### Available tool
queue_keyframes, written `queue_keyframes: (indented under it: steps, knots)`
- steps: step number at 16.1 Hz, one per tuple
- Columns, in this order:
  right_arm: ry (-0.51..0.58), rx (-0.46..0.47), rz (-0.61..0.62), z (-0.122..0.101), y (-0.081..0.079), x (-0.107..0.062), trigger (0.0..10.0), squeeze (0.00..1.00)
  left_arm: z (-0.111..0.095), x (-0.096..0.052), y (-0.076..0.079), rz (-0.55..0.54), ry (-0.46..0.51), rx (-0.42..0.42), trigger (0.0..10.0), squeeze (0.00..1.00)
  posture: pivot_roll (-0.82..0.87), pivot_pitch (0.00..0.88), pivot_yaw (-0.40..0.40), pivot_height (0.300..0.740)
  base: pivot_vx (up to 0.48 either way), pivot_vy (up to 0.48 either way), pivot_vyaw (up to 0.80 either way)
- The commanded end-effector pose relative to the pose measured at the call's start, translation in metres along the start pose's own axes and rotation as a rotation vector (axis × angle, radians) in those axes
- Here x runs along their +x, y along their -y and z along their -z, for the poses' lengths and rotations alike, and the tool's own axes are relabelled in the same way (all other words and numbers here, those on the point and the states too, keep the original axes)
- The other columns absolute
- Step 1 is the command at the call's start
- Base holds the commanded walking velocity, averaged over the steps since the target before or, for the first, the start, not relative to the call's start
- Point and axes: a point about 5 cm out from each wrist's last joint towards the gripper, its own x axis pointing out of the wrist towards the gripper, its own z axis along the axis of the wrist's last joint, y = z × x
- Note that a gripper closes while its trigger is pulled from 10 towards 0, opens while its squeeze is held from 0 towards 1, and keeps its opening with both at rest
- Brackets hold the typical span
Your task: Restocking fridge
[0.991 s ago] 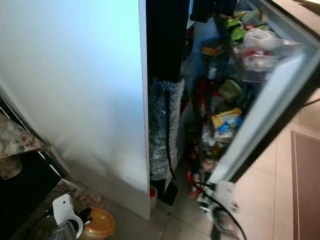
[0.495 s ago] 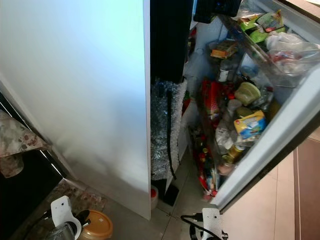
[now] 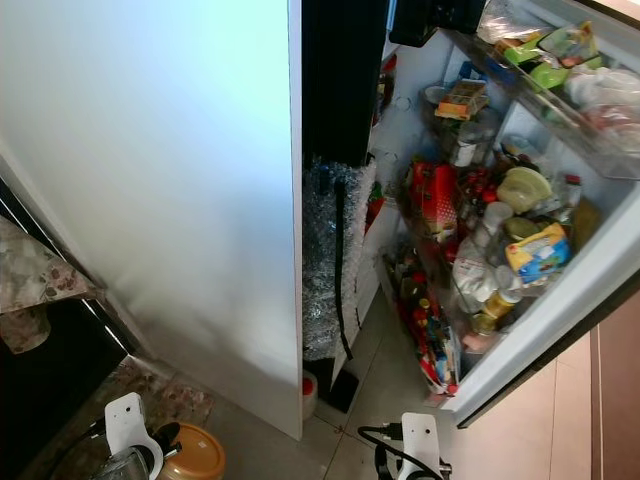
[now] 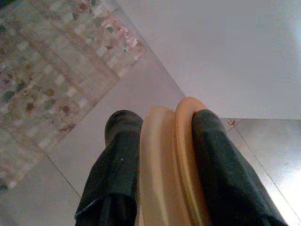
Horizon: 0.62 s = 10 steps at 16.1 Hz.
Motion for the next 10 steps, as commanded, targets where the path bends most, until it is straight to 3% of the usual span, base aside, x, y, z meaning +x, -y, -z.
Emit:
queue_keyframes:
  steps: [1, 5, 6, 10]
  knots:
    - [0.008, -0.008, 0.009, -0.002, 0.002, 0.000, 10.0, 0.00, 0.006, -0.001, -0.004, -0.011, -0.023, 0.011, 10.0, 0.00, 0.04, 0.000, -0.001, 0.740, 0.000, -0.255, 0.00]
    - [0.026, -0.052, 0.022, -0.005, 0.003, 0.001, 10.0, 0.00, 0.005, -0.001, -0.004, -0.011, -0.021, 0.014, 10.0, 0.00, 0.04, 0.000, -0.003, 0.740, 0.000, -0.322, 0.12]
    - [0.032, -0.045, 0.022, -0.008, 0.003, 0.001, 10.0, 0.00, 0.005, -0.001, -0.004, -0.013, -0.022, 0.014, 10.0, 0.00, 0.04, 0.000, -0.003, 0.740, 0.000, -0.326, 0.80]
    - [0.046, -0.016, 0.021, -0.014, 0.004, 0.002, 10.0, 0.00, 0.005, -0.001, -0.005, -0.015, -0.023, 0.016, 10.0, 0.00, 0.04, 0.000, 0.000, 0.740, 0.000, -0.326, 0.00]
